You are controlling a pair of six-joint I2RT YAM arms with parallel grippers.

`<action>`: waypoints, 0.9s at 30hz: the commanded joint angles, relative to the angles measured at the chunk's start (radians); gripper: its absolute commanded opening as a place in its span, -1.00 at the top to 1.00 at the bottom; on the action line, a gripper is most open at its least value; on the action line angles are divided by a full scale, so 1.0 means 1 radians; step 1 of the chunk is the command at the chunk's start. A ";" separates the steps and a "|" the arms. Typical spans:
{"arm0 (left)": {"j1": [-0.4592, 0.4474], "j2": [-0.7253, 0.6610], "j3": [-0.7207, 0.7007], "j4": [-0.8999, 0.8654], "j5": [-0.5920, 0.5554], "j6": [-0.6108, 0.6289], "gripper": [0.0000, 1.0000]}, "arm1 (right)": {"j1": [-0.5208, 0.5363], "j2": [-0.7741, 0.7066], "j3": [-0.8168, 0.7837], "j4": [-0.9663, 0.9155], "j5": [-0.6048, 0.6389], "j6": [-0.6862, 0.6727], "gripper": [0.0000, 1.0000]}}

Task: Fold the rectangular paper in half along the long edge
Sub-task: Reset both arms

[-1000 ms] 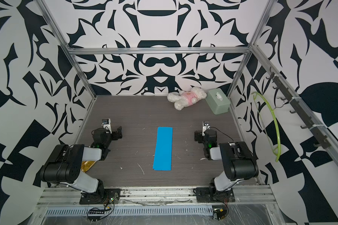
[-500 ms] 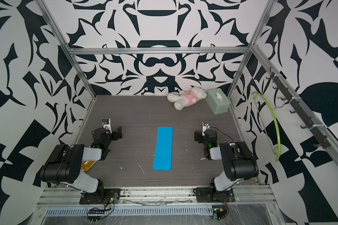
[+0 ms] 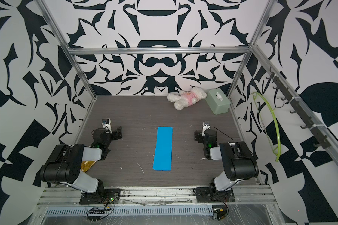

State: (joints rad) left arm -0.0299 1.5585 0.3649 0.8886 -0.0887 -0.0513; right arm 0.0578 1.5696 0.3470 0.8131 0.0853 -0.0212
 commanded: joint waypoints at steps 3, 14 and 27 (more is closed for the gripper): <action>0.004 -0.012 0.019 -0.014 0.007 0.012 -0.99 | -0.004 -0.023 0.025 0.040 -0.005 0.010 -0.98; 0.004 -0.012 0.019 -0.014 0.008 0.013 -0.98 | -0.004 -0.023 0.026 0.040 -0.006 0.012 -0.98; 0.004 -0.012 0.019 -0.014 0.007 0.011 -0.98 | 0.005 -0.184 0.092 -0.194 -0.046 -0.017 -0.98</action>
State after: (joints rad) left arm -0.0299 1.5585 0.3649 0.8886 -0.0887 -0.0513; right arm 0.0586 1.5375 0.3557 0.7582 0.0769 -0.0235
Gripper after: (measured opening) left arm 0.992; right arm 0.991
